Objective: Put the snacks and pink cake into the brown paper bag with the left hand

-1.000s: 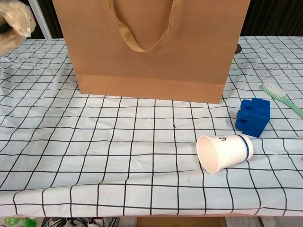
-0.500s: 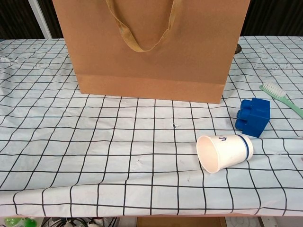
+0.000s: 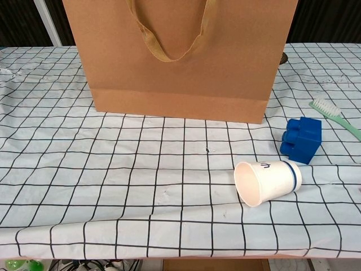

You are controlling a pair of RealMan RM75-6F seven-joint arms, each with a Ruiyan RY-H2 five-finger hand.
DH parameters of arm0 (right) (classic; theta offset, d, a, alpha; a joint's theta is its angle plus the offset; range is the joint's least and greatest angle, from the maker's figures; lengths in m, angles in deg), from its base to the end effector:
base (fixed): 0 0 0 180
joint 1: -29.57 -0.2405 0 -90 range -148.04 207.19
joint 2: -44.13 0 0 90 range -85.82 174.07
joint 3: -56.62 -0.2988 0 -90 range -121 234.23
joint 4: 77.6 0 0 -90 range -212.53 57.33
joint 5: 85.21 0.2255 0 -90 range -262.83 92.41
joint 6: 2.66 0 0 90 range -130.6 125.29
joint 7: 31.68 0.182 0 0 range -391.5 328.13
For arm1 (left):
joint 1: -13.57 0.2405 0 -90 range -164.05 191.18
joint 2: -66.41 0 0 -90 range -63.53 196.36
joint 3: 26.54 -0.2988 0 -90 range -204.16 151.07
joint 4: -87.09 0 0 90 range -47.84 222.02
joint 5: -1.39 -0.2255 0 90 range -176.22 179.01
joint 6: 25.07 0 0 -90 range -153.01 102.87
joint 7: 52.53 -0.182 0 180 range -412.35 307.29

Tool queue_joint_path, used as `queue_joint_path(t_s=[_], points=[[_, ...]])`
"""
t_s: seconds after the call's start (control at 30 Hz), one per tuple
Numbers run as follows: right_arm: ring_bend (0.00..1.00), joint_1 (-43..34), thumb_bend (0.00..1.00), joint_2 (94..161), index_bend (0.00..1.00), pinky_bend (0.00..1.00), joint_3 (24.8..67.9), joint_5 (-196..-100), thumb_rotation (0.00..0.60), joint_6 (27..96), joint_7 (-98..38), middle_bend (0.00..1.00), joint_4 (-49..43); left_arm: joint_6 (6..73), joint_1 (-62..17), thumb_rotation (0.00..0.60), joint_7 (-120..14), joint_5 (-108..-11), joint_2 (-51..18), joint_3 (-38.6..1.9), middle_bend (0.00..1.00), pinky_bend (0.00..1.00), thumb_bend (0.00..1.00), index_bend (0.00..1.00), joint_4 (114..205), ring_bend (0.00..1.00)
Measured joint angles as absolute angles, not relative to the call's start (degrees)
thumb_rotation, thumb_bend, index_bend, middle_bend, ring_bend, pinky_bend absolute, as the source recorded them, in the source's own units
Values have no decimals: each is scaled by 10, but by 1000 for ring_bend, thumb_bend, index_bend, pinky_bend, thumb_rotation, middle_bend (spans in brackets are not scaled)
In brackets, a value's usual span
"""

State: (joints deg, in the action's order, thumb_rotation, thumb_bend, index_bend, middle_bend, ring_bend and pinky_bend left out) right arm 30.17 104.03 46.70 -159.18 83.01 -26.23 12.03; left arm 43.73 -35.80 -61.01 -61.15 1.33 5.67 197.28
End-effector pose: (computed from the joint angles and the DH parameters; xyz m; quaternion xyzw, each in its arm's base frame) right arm -0.4084 -0.2087 0.2386 0.4782 -0.4027 0.3681 0.6882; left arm 0.0100 0.4298 0.1972 -0.5872 -0.2892 -0.6644 0.3607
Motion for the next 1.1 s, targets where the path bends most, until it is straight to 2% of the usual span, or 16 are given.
queue_joint_path(t_s=[0.13, 0.33, 0.43, 0.5, 0.57, 0.63, 0.7, 0.9, 1.1], points=[[252, 303, 216, 1038, 205, 349, 466, -1592, 600, 831, -256, 110, 120, 412, -416, 600, -660, -534, -39, 63, 452, 406, 400, 383, 1937, 327], [252, 305, 215, 1036, 205, 349, 464, -1592, 600, 834, -248, 110, 118, 413, -454, 600, -698, -498, -98, 50, 446, 404, 393, 372, 1873, 314], [252, 305, 215, 1036, 205, 349, 463, -1590, 600, 834, -246, 110, 117, 409, -460, 600, -701, -486, -110, 42, 397, 365, 344, 341, 1852, 246], [252, 305, 216, 1036, 205, 349, 463, -1590, 600, 834, -246, 110, 116, 404, -463, 600, -700, -480, -114, 39, 254, 224, 213, 244, 1841, 94], [252, 306, 215, 1036, 205, 349, 462, -1589, 600, 835, -246, 110, 115, 396, -465, 600, -703, -469, -116, 34, 121, 75, 80, 152, 1835, 9], [252, 305, 215, 1037, 205, 349, 462, -1589, 600, 835, -247, 110, 115, 384, -467, 600, -711, -453, -112, 30, 53, 8, 11, 119, 1836, 0], [252, 305, 216, 1038, 205, 349, 463, -1589, 600, 834, -248, 110, 115, 371, -468, 600, -720, -433, -104, 28, 24, 0, 0, 114, 1841, 0], [252, 304, 215, 1039, 205, 349, 463, -1591, 600, 835, -250, 110, 115, 357, -463, 600, -718, -407, -63, 35, 21, 0, 0, 113, 1887, 0], [252, 305, 219, 1040, 205, 349, 463, -1599, 600, 842, -248, 114, 116, 406, -416, 600, -704, -445, -7, 43, 39, 18, 46, 104, 1964, 0]])
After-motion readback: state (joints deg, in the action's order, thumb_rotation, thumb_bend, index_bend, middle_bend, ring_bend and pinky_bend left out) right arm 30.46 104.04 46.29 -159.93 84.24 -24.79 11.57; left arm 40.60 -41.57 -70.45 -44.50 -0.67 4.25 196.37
